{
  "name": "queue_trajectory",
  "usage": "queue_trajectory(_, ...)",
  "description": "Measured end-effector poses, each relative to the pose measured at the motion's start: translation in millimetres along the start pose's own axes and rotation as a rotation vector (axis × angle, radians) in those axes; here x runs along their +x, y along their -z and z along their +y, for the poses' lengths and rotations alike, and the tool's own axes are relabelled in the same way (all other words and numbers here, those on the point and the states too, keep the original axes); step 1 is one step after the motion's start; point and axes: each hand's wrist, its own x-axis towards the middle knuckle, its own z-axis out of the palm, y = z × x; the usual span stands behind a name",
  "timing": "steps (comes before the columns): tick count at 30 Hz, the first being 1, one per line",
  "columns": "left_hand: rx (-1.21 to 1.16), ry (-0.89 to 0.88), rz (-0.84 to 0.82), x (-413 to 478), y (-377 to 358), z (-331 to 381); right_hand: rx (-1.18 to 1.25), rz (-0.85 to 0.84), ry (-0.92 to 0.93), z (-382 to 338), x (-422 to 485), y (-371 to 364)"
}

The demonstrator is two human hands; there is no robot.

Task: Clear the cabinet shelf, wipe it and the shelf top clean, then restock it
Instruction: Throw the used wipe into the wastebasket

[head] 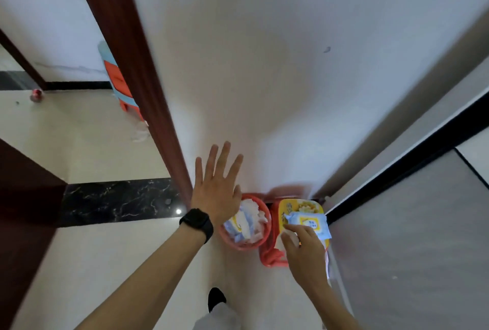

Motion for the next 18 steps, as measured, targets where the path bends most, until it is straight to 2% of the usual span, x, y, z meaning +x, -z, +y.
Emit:
queue_trajectory(4,0.085,0.005,0.210,93.9,14.5,-27.9,0.008,0.043,0.023,-17.7,77.2,-23.5)
queue_trajectory(8,0.153,0.053,0.254,166.5,7.4,-45.8,0.033,-0.001,0.035,-16.1,145.9,-54.6)
queue_trajectory(10,0.176,0.097,0.226,190.1,-3.7,-55.5,-0.052,-0.142,-0.015,1.5,178.8,-77.7)
queue_trajectory(14,0.188,0.131,0.225,209.8,-33.5,-68.4,-0.361,-0.615,-0.048,48.7,225.3,-110.6)
queue_trajectory(17,0.186,0.148,0.242,220.4,-46.9,-71.4,-0.580,-0.834,0.102,64.3,244.8,-109.4)
queue_trajectory(18,0.188,0.157,0.238,222.8,-48.7,-71.9,-0.631,-0.861,0.157,65.2,250.4,-106.3)
